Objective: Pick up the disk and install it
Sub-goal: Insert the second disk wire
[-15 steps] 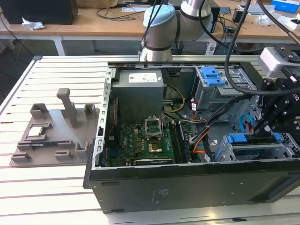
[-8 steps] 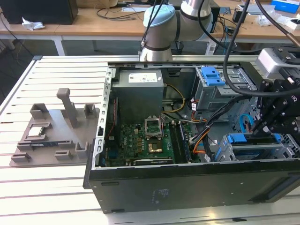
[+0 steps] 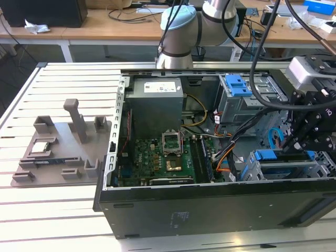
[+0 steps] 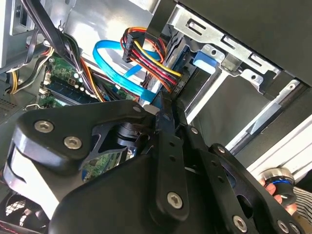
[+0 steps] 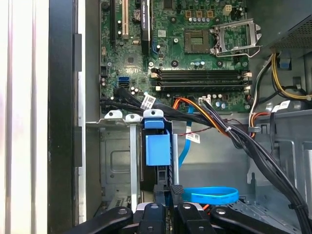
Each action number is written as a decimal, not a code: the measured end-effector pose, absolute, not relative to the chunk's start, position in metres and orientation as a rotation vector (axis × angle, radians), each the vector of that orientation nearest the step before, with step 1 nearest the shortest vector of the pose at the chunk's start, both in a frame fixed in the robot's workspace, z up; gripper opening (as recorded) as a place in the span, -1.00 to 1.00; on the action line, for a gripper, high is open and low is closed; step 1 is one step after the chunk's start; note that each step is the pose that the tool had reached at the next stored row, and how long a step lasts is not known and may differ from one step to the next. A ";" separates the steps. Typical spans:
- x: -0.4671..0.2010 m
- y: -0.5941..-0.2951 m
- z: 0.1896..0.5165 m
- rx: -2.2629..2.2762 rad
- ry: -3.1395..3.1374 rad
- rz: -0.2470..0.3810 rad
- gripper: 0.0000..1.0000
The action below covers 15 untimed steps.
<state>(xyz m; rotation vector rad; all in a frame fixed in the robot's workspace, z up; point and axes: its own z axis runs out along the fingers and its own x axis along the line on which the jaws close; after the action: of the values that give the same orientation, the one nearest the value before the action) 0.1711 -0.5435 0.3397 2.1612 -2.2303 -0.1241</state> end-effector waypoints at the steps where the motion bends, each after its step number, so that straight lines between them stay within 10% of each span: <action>1: 0.171 -0.543 0.340 2.161 -2.230 -0.124 -0.68; 9: 0.171 -0.542 0.357 2.160 -2.229 -0.121 -0.53; 15: 0.171 -0.538 0.392 2.155 -2.224 -0.109 -0.79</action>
<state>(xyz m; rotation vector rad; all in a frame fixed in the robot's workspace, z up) 0.1712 -0.5376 0.3923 2.1547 -2.2242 -0.1087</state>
